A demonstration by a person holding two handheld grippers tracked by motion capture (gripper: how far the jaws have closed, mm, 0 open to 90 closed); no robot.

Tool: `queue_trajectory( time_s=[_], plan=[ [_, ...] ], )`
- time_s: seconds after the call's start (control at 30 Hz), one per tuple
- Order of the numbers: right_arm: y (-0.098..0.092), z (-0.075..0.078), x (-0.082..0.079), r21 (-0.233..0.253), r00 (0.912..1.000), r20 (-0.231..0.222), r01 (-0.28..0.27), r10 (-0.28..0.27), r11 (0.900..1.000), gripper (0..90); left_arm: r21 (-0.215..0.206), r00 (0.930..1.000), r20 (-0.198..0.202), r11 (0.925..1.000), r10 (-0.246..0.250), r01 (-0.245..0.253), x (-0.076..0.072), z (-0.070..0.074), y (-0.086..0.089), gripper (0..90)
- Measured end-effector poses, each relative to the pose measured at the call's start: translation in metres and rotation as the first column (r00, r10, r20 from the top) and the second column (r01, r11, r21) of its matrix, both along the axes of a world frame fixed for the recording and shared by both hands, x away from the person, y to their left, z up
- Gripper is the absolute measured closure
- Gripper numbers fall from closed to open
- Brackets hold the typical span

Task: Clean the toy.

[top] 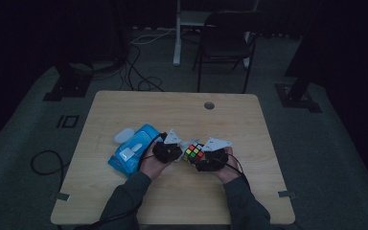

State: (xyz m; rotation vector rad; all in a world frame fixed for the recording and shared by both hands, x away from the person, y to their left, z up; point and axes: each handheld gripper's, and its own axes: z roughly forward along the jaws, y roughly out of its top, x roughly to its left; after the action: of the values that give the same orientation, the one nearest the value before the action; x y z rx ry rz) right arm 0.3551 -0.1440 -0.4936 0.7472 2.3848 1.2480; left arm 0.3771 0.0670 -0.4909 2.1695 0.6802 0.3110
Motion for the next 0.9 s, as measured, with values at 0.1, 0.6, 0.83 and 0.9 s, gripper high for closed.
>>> queue_trajectory(
  time_s=[0.1,0.6,0.83,0.9],
  plan=[
    [-0.002,0.000,0.001,0.002,1.0000,0.000,0.008,-0.008,1.000,33.9,-0.003,1.0000,-0.004,1.0000,-0.001,0.001,-0.002,-0.002,0.000,87.9],
    [-0.004,0.000,0.002,0.007,0.9998,-0.005,0.021,-0.021,1.000,33.9,-0.005,0.9999,-0.014,1.0000,-0.009,0.009,-0.001,-0.005,0.003,87.8],
    [0.003,-0.002,-0.001,0.000,0.9999,-0.010,-0.008,0.008,1.000,33.9,-0.025,1.0000,-0.008,0.9997,-0.005,0.005,0.001,0.000,0.005,87.8],
    [0.006,-0.003,-0.002,-0.005,0.9997,-0.012,-0.019,0.019,1.000,33.9,-0.030,1.0000,-0.001,0.9996,0.002,-0.002,0.001,0.001,0.005,87.8]
  ],
)
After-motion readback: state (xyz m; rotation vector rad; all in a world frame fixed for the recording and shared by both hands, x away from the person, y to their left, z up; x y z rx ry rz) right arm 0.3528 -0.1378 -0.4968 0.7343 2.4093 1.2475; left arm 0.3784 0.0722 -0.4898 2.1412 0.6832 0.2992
